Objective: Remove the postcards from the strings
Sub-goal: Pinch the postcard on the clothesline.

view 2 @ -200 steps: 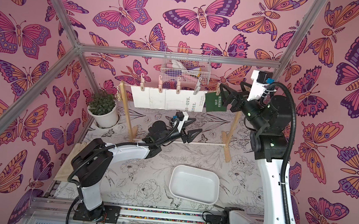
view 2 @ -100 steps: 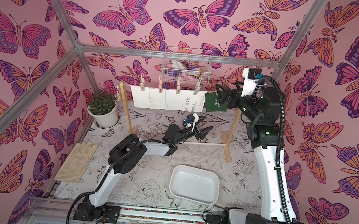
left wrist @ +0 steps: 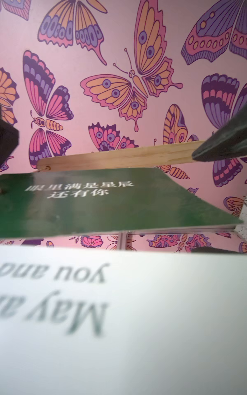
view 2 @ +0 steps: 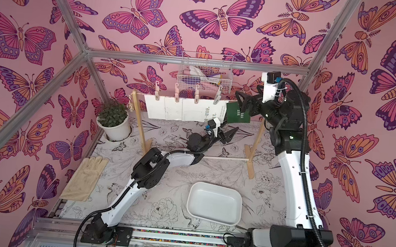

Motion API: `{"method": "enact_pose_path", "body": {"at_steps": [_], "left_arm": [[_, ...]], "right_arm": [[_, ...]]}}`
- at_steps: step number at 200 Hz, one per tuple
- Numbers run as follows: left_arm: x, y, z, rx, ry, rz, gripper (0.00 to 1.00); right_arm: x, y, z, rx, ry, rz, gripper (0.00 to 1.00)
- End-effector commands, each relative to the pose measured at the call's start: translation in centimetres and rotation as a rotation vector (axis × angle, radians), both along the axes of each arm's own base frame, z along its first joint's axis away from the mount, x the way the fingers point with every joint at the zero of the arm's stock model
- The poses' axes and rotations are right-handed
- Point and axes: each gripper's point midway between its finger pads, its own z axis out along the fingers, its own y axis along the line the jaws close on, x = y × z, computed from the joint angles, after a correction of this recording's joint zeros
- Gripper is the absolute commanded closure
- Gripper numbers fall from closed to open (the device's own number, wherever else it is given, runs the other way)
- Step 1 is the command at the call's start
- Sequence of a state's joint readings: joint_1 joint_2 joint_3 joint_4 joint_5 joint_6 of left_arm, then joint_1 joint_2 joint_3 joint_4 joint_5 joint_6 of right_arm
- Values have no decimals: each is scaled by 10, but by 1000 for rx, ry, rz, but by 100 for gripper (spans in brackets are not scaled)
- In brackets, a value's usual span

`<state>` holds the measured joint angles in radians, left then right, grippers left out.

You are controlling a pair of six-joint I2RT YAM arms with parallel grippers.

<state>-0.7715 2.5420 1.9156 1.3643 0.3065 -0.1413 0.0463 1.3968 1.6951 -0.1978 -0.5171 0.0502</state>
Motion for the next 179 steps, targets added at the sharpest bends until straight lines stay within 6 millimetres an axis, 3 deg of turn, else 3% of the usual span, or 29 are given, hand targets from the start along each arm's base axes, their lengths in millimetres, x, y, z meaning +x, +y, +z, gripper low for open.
{"method": "enact_pose_path", "body": {"at_steps": [1, 48, 84, 127, 179], "left_arm": [[3, 9, 7, -50, -40, -3, 35], [12, 9, 7, -89, -20, -21, 39], [9, 8, 11, -98, -19, -81, 53], [-4, 2, 18, -85, -39, -159, 51], [-18, -4, 12, -35, -44, -235, 46]], "right_arm": [[4, -3, 11, -11, -54, -4, 1], [14, -5, 6, 8, -37, 9, 1], [20, -6, 3, 26, -22, 19, 1], [22, -10, 0, 33, -14, 18, 1], [23, -9, -1, 37, -11, 22, 1]]}}
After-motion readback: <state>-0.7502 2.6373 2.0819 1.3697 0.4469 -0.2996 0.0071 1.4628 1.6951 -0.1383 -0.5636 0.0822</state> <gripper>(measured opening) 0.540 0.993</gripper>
